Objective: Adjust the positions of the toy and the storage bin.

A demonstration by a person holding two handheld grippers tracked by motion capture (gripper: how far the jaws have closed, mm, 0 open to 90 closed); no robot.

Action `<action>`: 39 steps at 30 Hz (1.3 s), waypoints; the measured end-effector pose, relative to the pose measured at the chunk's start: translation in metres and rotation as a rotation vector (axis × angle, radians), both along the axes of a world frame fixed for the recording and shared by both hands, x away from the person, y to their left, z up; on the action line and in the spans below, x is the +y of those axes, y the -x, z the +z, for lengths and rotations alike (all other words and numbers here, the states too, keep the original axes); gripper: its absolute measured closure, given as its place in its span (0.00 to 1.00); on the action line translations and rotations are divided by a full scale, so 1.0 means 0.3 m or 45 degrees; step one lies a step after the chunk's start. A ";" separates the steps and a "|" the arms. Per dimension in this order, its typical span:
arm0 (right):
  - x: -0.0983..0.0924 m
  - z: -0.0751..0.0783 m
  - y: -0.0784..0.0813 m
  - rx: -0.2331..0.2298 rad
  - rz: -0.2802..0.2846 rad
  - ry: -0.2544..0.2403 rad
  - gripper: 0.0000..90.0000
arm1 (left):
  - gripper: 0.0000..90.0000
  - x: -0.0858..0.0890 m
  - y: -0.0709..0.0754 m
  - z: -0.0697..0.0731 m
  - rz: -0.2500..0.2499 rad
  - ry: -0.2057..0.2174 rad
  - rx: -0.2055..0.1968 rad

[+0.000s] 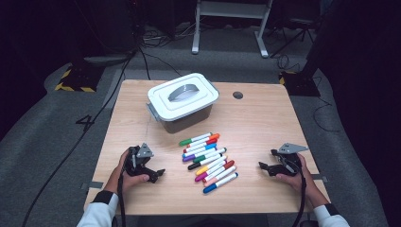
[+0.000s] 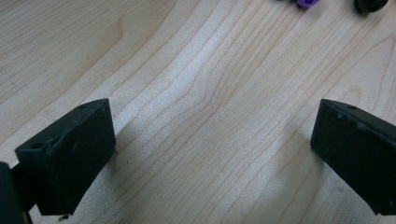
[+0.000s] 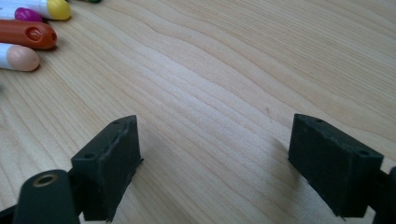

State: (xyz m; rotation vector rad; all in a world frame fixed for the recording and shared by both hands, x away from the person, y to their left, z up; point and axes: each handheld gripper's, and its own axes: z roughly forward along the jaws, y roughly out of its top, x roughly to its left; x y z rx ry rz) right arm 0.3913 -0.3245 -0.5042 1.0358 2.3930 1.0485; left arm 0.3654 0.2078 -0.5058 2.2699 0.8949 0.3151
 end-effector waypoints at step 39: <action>0.022 0.036 0.019 -0.020 0.022 0.021 0.26 | 0.29 -0.006 -0.037 0.145 0.067 0.106 -0.119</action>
